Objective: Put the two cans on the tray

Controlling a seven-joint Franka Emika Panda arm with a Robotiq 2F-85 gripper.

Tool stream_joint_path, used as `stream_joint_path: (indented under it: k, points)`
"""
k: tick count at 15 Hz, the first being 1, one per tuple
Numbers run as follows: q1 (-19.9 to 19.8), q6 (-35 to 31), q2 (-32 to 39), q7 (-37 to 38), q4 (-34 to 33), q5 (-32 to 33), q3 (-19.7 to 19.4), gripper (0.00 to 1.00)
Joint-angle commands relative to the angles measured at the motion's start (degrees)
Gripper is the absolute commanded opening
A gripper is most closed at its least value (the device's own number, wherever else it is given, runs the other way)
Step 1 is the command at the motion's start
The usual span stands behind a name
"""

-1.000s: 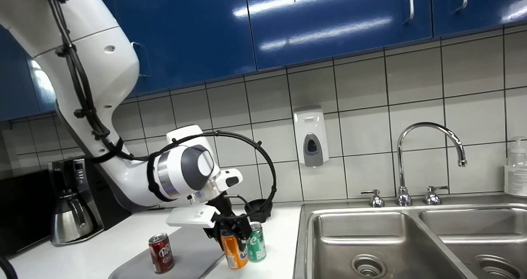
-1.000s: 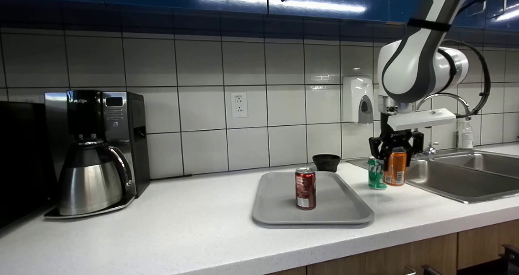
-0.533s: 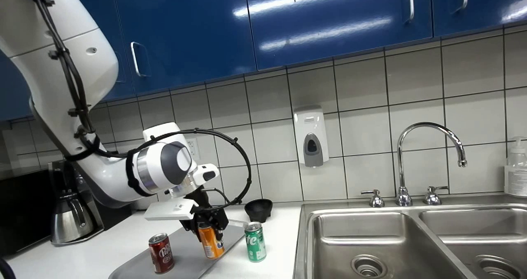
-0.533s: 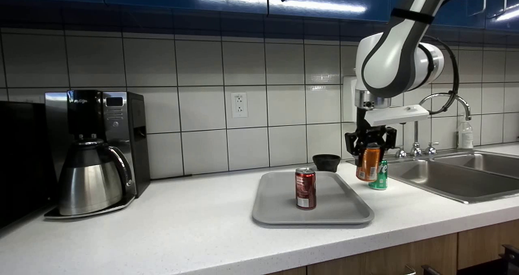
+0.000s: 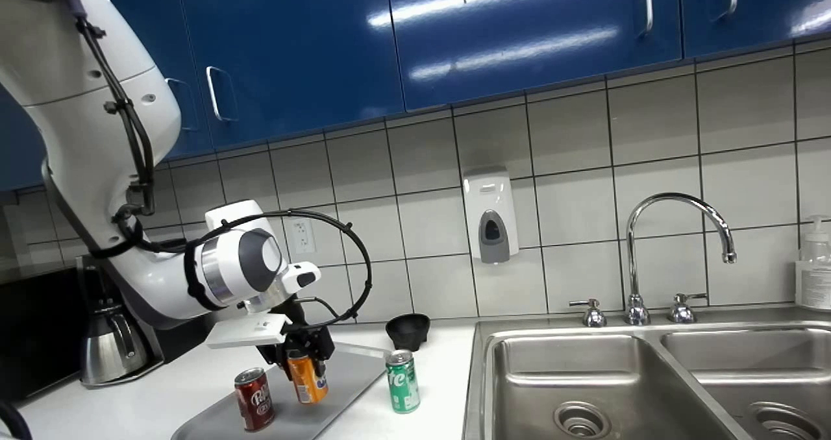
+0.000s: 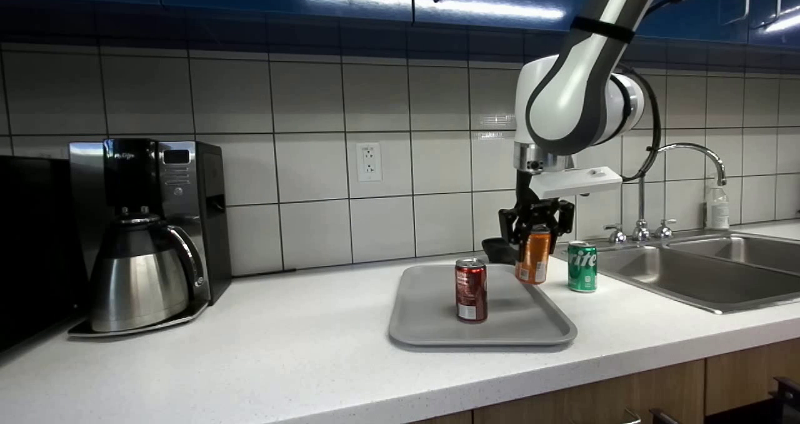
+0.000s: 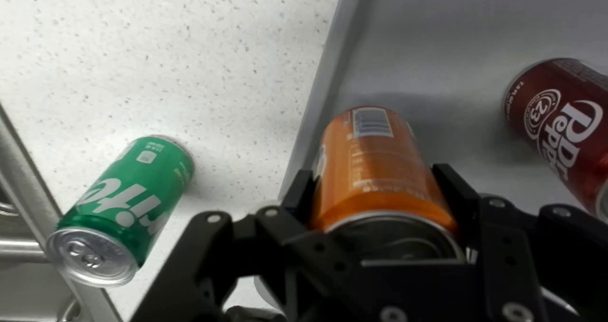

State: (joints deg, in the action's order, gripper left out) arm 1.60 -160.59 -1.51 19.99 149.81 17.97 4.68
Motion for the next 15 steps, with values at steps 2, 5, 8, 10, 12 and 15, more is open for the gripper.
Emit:
stream_joint_path:
  k: [2,5,8,10,12,15]
  points:
    - [1.3,0.7,5.8,1.5,-4.9,0.8,0.8,0.41]
    - [2.4,0.9,8.8,1.5,-6.8,1.2,0.4,0.41]
    - [4.9,1.2,11.1,0.5,-8.5,0.1,-1.4,0.41]
    - [5.9,1.2,12.1,0.4,-9.4,0.0,-2.2,0.41]
    - [6.7,1.2,12.7,0.4,-10.0,-0.3,-2.9,0.91]
    - [7.2,0.9,12.6,0.2,-10.4,-0.9,-3.6,1.00]
